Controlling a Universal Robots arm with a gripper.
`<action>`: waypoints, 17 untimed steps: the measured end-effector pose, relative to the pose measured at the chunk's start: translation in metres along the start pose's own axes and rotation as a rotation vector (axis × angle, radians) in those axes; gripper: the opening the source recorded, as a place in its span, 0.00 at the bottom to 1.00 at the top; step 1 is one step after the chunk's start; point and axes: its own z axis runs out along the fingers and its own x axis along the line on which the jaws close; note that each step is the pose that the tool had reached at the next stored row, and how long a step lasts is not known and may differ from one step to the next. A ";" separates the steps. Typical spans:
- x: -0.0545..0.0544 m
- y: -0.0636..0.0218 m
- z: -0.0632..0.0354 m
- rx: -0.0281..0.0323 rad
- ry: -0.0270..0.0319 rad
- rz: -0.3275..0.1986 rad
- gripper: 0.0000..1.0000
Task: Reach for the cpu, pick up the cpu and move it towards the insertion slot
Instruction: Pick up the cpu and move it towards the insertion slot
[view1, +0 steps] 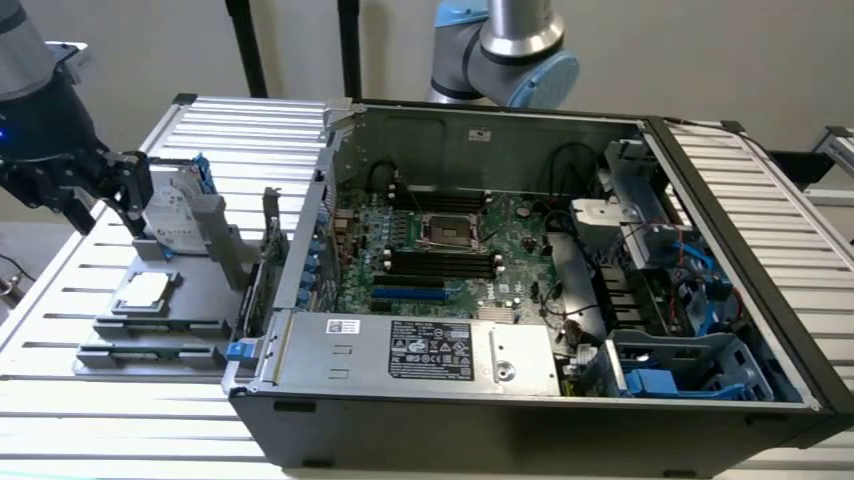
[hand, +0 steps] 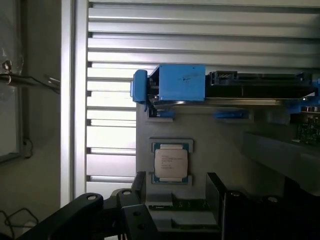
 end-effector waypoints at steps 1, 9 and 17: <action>0.000 -0.0001 0.0017 0.0000 0.0000 0.000 0.60; 0.000 -0.0023 0.0164 0.0000 0.0000 -0.001 0.60; 0.000 -0.0132 0.0305 0.0000 0.0001 -0.004 0.60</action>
